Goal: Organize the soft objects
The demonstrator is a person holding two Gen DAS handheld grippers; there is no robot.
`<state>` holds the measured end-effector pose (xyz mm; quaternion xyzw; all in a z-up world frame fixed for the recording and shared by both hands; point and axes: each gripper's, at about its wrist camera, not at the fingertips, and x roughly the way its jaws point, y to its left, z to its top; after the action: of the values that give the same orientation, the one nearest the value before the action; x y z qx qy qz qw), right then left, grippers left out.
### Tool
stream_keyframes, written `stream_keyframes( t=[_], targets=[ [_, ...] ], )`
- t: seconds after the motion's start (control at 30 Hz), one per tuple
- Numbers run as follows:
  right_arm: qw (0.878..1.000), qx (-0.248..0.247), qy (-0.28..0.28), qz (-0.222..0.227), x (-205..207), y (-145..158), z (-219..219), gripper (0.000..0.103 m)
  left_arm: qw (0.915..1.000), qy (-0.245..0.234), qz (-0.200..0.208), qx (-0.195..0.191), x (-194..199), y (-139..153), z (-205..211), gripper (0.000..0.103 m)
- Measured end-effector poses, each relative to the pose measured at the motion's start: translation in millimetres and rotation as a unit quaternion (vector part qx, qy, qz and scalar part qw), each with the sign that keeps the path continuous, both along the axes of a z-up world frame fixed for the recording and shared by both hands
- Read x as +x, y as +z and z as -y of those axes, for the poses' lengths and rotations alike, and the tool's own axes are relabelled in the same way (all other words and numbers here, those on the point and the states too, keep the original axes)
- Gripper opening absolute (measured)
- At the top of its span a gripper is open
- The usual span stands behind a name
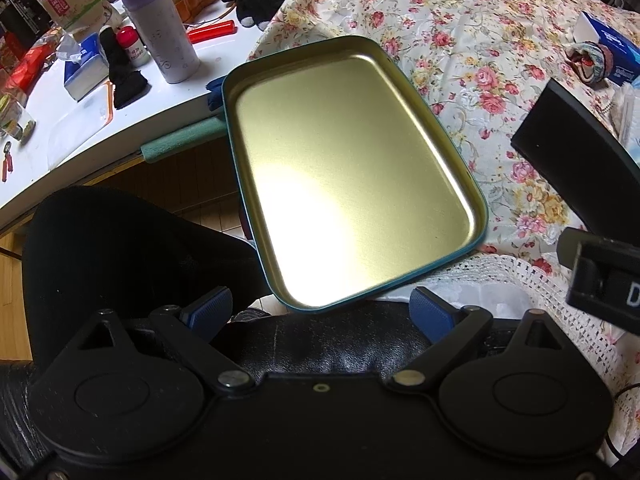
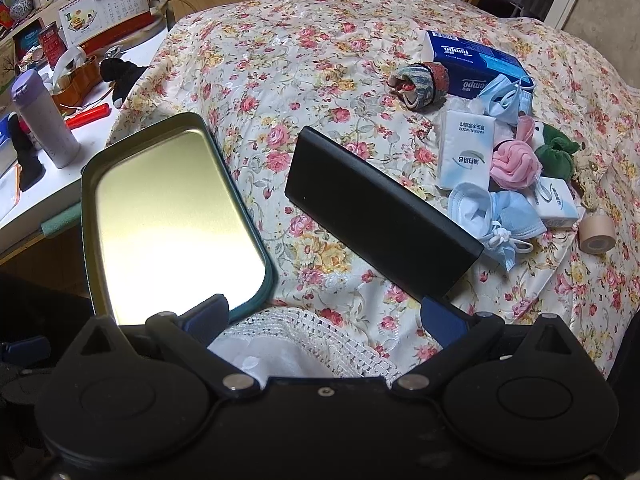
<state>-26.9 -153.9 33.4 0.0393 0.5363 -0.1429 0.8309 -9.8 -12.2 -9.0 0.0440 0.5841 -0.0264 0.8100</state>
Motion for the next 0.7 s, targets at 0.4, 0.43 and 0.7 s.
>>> stream_keyframes(
  t=[0.4, 0.43, 0.7],
  targets=[
    [0.997, 0.012, -0.062, 0.034, -11, 28, 64, 0.102, 0.9971, -0.050, -0.013, -0.056, 2, 22, 25, 0.092],
    [0.996, 0.012, -0.076, 0.039, -13, 32, 78, 0.102, 0.9968, -0.053, -0.011, -0.058, 3, 24, 29, 0.092],
    [0.976, -0.034, -0.204, 0.067, -33, 52, 187, 0.102, 0.9935, -0.097, 0.013, -0.059, 11, 41, 74, 0.092]
  ],
)
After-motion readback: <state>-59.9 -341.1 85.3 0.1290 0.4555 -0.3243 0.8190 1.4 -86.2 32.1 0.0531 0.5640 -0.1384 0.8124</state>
